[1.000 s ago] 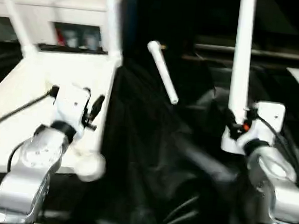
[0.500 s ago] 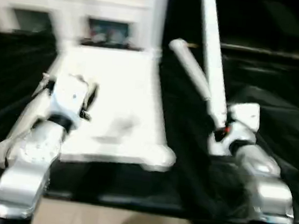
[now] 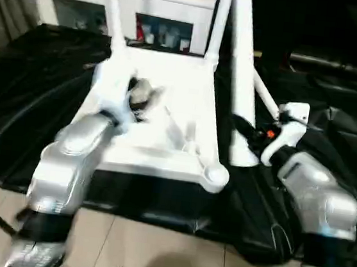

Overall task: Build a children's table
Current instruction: Pick table leg

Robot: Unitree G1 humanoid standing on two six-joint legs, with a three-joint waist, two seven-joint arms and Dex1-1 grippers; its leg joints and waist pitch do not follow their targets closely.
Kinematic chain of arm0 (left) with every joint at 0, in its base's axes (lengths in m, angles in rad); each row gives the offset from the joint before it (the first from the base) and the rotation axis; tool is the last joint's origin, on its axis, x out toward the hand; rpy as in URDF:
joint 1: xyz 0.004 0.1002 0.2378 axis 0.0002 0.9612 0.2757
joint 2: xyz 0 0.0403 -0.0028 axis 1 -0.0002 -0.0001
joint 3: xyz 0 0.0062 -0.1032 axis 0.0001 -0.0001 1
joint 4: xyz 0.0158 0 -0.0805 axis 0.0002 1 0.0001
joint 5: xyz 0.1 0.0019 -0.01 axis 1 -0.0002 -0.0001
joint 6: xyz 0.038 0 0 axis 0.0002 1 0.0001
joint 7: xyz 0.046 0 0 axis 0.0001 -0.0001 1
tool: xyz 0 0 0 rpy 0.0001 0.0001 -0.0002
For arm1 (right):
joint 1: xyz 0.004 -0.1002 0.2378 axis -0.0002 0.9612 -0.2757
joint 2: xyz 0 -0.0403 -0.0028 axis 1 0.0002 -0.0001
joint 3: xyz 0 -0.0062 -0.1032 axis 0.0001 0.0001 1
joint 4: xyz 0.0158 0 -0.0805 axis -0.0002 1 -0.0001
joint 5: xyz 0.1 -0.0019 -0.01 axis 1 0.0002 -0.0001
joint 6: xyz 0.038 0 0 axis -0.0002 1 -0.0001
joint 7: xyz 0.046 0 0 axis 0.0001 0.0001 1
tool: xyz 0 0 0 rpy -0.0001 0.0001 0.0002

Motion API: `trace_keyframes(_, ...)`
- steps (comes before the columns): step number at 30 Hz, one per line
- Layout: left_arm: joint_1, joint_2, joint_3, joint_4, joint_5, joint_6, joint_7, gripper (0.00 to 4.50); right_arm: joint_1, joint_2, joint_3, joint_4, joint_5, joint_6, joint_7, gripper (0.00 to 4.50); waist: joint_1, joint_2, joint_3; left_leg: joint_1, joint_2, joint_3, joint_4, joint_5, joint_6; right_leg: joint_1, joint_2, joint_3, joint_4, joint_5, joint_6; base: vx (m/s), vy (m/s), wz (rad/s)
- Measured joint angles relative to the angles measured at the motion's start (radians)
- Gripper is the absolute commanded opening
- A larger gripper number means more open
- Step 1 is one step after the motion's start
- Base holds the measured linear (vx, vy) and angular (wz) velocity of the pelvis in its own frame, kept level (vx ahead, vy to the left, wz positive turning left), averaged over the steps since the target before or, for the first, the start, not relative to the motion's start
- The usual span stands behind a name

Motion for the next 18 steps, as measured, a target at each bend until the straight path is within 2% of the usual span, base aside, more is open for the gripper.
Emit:
trace_keyframes(2, -0.064, -0.043, 0.026, 0.053, -0.111, 0.065, -0.038, 2.70, 0.003, -0.034, 0.006, 0.001, 0.058, 0.039, 0.090, 1.89, 0.005, -0.002, 0.002, 0.000, 0.000, 0.004, -0.003, 0.000, 0.000, 0.002, 0.000, 0.001, -0.012, 0.011, -0.001, 0.000, 0.000, 0.00)
trace_keyframes(3, -0.092, -0.057, 0.031, 0.072, -0.147, 0.080, -0.052, 2.70, 0.005, -0.045, 0.006, 0.000, 0.078, 0.057, 0.122, 1.89, 0.007, -0.003, 0.002, 0.000, 0.001, 0.007, -0.004, 0.000, 0.000, 0.002, -0.001, 0.002, -0.014, 0.014, -0.001, 0.000, 0.000, 0.00)
trace_keyframes(5, -0.143, -0.077, 0.035, 0.096, -0.204, 0.101, -0.070, 2.98, 0.021, -0.053, 0.005, -0.006, 0.117, 0.089, 0.165, 1.89, 0.010, -0.002, 0.002, 0.001, 0.001, 0.011, -0.004, 0.000, 0.000, 0.002, -0.002, 0.003, -0.021, 0.027, 0.000, 0.000, 0.000, 0.00)
trace_keyframes(11, -0.198, -0.099, 0.085, 0.173, -0.248, 0.158, -0.071, 3.45, 0.040, -0.069, -0.010, -0.060, 0.213, 0.181, 0.201, 1.89, 0.009, -0.002, 0.002, 0.000, 0.006, 0.017, -0.005, 0.007, 0.010, -0.001, -0.001, 0.004, -0.028, 0.032, -0.003, 0.000, 0.000, 0.00)
trace_keyframes(12, -0.202, -0.105, 0.090, 0.175, -0.252, 0.165, -0.071, 3.45, 0.040, -0.069, -0.009, -0.069, 0.220, 0.185, 0.207, 1.89, 0.010, -0.002, 0.002, 0.000, 0.006, 0.019, -0.005, 0.006, 0.011, -0.001, -0.001, 0.004, -0.029, 0.031, -0.004, 0.000, 0.000, 0.00)
trace_keyframes(14, -0.205, -0.104, 0.091, 0.175, -0.260, 0.179, -0.070, 3.75, 0.041, -0.074, 0.002, -0.077, 0.222, 0.188, 0.222, 1.89, 0.014, -0.002, 0.002, 0.000, 0.008, 0.023, -0.007, 0.006, 0.012, -0.002, -0.001, 0.006, -0.031, 0.031, -0.004, 0.000, 0.000, 0.00)
trace_keyframes(18, -0.205, -0.096, 0.093, 0.189, -0.280, 0.187, -0.055, 3.94, 0.042, -0.078, 0.023, -0.078, 0.219, 0.185, 0.231, 1.89, 0.025, -0.002, 0.002, 0.001, 0.011, 0.028, -0.006, 0.006, 0.012, -0.002, -0.001, 0.006, -0.031, 0.031, -0.004, 0.000, 0.000, 0.00)
